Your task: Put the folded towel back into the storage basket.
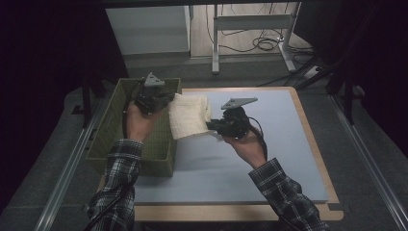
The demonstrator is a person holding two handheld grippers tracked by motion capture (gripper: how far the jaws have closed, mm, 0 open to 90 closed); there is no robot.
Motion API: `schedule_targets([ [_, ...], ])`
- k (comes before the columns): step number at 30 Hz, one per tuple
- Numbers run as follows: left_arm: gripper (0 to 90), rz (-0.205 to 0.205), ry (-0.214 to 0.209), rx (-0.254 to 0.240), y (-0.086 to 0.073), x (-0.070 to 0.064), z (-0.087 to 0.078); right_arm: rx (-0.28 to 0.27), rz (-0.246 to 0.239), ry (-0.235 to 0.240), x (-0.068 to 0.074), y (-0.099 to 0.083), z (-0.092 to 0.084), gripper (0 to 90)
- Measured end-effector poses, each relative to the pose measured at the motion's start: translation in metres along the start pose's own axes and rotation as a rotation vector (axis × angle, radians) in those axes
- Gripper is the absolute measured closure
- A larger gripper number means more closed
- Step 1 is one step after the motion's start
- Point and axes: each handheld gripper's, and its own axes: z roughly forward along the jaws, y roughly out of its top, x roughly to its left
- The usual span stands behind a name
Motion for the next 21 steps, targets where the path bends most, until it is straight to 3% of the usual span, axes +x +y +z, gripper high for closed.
schedule_targets([
  [9, 83.8, -0.006, 0.052, 0.015, -0.006, 0.021, -0.017, -0.002, -0.028, 0.006, 0.013, 0.015, 0.024, 81.7],
  [21, 83.8, -0.044, 0.118, 0.043, -0.031, 0.051, -0.036, 0.012, -0.033, 0.061, 0.04, 0.031, 0.076, 81.5],
])
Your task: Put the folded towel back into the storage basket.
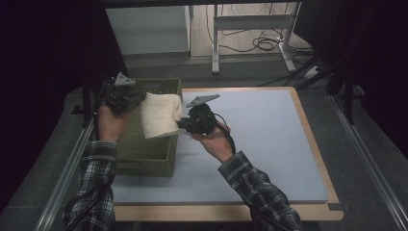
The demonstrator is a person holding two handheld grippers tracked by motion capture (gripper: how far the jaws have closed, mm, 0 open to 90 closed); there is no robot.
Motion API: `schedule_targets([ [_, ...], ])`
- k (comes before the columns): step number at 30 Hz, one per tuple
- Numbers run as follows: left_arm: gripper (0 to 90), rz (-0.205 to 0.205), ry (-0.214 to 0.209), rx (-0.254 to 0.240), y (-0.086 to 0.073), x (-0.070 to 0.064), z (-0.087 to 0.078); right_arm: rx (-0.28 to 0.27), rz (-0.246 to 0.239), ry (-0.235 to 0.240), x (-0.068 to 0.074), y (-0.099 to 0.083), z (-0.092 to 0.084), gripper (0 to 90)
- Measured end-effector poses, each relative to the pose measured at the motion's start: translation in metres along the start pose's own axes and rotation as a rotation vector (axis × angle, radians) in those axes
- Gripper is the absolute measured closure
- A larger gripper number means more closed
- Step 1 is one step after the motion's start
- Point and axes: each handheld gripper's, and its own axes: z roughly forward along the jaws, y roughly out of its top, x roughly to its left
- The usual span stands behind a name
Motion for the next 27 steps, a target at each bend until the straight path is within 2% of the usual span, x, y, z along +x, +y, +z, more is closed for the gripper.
schedule_targets([
  [5, 83.8, -0.015, 0.013, 0.016, -0.014, 0.013, -0.004, 0.018, -0.01, 0.014, 0.01, 0.004, 0.018, 81.5],
  [7, 83.7, -0.022, 0.022, 0.026, -0.022, 0.018, -0.005, 0.035, -0.017, 0.026, 0.017, 0.006, 0.031, 81.5],
  [8, 83.7, -0.022, 0.022, 0.026, -0.022, 0.018, -0.005, 0.035, -0.017, 0.026, 0.017, 0.006, 0.031, 81.5],
  [13, 83.7, -0.034, 0.03, 0.048, -0.04, 0.028, -0.005, 0.082, -0.035, 0.044, 0.032, 0.01, 0.057, 81.5],
  [14, 83.7, -0.034, 0.03, 0.048, -0.04, 0.028, -0.005, 0.082, -0.035, 0.044, 0.032, 0.01, 0.057, 81.5],
  [15, 83.6, -0.035, 0.031, 0.064, -0.047, 0.031, -0.002, 0.106, -0.038, 0.046, 0.037, 0.01, 0.065, 81.5],
  [21, 83.5, -0.042, 0.024, 0.101, -0.065, 0.036, 0.01, 0.178, -0.045, 0.038, 0.048, 0.009, 0.089, 81.5],
  [24, 83.4, -0.044, 0.017, 0.111, -0.071, 0.036, 0.015, 0.198, -0.048, 0.043, 0.051, 0.009, 0.094, 81.5],
  [27, 83.4, -0.04, 0.01, 0.127, -0.076, 0.036, 0.022, 0.222, -0.075, 0.023, 0.055, 0.01, 0.098, 81.4],
])
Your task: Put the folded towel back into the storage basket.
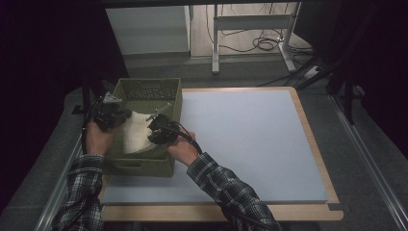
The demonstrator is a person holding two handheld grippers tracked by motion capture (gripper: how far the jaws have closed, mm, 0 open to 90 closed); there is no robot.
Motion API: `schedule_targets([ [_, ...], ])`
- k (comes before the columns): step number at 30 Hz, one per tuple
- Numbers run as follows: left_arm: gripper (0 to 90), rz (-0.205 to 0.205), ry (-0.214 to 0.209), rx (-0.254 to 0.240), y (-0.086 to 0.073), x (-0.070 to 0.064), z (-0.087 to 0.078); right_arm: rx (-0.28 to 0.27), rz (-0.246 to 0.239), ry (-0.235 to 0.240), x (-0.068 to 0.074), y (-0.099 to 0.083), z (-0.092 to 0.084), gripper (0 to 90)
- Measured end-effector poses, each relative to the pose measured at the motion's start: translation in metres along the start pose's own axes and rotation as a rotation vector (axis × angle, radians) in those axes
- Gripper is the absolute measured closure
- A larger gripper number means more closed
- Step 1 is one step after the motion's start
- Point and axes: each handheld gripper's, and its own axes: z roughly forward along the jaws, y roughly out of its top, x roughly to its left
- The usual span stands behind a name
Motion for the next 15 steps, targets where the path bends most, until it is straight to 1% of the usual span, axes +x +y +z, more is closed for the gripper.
schedule_targets([
  [1, 83.3, -0.001, -0.002, 0.002, -0.001, 0.0, 0.002, 0.006, 0.003, 0.005, 0.0, 0.001, 0.0, 81.4],
  [4, 83.3, 0.0, -0.008, 0.005, -0.001, -0.002, 0.007, 0.032, -0.011, -0.009, 0.0, 0.001, 0.002, 81.5],
  [6, 83.3, 0.007, -0.008, 0.011, -0.001, -0.004, 0.01, 0.057, -0.009, -0.013, 0.001, 0.001, 0.002, 81.4],
  [9, 83.2, 0.014, -0.011, 0.019, 0.0, -0.006, 0.013, 0.078, -0.02, -0.018, 0.001, 0.0, 0.003, 81.1],
  [10, 83.2, 0.015, -0.012, 0.022, 0.001, -0.007, 0.015, 0.088, -0.016, -0.019, 0.002, 0.0, 0.003, 81.0],
  [15, 83.2, 0.039, -0.003, 0.049, 0.003, -0.011, 0.022, 0.101, -0.015, -0.029, 0.002, 0.0, 0.004, 80.4],
])
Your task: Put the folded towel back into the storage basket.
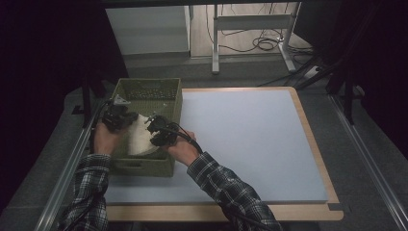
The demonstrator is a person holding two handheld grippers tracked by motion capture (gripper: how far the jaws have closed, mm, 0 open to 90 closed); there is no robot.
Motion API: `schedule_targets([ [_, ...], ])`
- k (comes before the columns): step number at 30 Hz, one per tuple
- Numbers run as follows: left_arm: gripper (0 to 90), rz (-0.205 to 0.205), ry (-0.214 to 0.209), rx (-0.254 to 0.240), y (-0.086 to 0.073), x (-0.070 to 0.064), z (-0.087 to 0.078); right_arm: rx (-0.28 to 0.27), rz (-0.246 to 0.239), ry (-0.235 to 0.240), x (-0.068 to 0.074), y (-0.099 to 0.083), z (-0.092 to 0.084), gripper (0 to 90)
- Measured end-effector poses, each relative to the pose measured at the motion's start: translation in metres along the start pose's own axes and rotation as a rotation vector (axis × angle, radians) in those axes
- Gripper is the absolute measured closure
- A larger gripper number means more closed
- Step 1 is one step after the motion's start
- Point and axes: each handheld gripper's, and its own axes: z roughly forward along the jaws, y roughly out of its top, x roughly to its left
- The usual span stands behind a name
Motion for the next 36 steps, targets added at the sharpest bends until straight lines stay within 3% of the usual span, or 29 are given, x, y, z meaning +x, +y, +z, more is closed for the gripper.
schedule_targets([
  [4, 82.1, -0.004, 0.003, 0.013, -0.001, -0.001, 0.006, 0.003, -0.01, -0.013, 0.002, 0.0, 0.0, 77.6],
  [7, 72.0, -0.009, 0.01, 0.004, -0.003, -0.002, 0.009, 0.0, -0.017, -0.02, 0.002, -0.001, 0.0, 71.4],
  [19, 57.7, -0.025, 0.012, -0.022, -0.001, -0.004, 0.006, -0.066, -0.008, -0.012, -0.006, -0.004, -0.01, 57.1],
  [28, 43.0, -0.084, -0.012, -0.069, 0.003, -0.006, 0.001, -0.124, 0.0, -0.005, -0.013, -0.01, -0.025, 45.4],
  [36, 28.6, -0.116, -0.04, -0.076, 0.009, -0.01, 0.002, -0.167, -0.027, 0.007, -0.015, -0.016, -0.035, 34.4],
])
